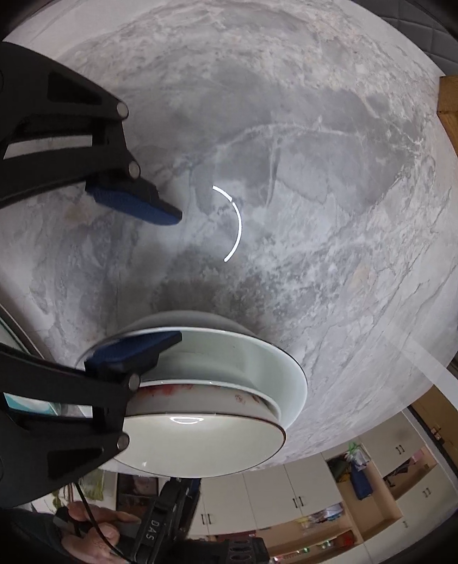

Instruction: Organize plates and bowls

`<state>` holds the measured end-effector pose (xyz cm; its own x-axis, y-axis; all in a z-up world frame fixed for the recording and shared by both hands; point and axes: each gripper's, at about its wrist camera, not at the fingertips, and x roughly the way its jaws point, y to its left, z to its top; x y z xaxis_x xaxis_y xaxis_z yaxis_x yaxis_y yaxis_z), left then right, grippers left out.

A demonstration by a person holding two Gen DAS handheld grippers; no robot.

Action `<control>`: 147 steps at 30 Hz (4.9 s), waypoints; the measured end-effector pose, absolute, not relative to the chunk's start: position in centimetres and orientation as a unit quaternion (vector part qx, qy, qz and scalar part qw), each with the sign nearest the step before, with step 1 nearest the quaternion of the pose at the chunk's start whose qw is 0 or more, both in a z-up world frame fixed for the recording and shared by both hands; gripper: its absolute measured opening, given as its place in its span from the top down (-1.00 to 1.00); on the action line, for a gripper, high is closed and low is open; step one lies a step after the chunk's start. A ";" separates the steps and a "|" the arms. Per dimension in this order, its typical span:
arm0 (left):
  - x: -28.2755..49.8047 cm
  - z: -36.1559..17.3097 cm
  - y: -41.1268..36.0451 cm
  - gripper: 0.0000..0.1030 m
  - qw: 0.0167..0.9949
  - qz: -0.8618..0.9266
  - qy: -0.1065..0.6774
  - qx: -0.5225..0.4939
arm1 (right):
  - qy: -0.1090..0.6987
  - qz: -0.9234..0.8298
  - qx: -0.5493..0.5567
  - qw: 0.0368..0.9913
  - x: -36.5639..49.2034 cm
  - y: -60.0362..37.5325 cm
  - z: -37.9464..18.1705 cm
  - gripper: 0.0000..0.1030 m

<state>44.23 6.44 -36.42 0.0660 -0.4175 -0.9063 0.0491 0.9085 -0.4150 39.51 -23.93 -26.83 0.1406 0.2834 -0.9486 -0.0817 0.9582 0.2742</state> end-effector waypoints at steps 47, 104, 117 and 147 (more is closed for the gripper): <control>42.3 -35.9 0.5 0.76 0.735 -0.172 0.651 -0.076 | 0.631 0.167 0.096 0.751 39.3 -22.0 -28.9 0.76; 17.2 -30.4 -0.2 0.72 0.734 -0.188 0.650 -0.054 | 0.638 0.144 0.054 0.754 17.4 -21.4 -26.8 0.71; 15.1 -29.1 -0.4 -0.47 0.741 -0.200 0.637 -0.068 | 0.619 0.125 0.082 0.771 15.6 -23.3 -25.1 -0.18; -0.3 -6.2 2.9 -0.99 0.860 0.018 0.502 -0.085 | 0.406 0.146 0.052 0.901 1.3 -23.4 -6.8 -0.63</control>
